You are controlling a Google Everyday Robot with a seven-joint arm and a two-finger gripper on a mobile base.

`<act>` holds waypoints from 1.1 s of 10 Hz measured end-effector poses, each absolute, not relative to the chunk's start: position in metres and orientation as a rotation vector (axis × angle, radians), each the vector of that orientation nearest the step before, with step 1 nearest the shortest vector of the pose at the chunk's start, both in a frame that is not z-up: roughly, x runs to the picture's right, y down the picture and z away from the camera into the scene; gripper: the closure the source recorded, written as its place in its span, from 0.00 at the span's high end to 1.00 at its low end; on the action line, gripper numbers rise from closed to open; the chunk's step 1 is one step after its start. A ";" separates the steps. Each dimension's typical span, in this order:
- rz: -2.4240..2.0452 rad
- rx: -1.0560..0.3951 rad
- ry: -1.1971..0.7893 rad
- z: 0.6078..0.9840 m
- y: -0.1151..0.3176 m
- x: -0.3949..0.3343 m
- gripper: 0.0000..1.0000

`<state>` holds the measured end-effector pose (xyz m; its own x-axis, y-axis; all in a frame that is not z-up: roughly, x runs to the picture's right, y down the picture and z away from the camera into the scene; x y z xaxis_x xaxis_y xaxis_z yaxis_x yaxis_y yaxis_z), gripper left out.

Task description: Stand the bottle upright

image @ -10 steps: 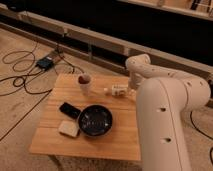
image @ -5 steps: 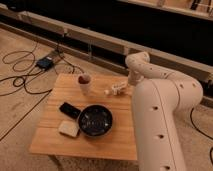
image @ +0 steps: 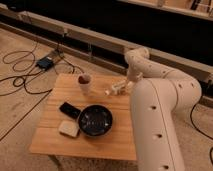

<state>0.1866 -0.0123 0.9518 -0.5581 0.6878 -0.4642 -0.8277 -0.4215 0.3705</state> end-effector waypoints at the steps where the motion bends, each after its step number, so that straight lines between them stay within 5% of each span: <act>1: 2.055 -0.302 0.689 0.949 -0.018 0.180 0.65; 11: 1.979 -0.200 0.533 0.955 -0.029 0.111 0.65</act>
<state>0.1113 -0.0286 0.9548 -0.4557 0.8114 -0.3660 -0.8854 -0.3710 0.2799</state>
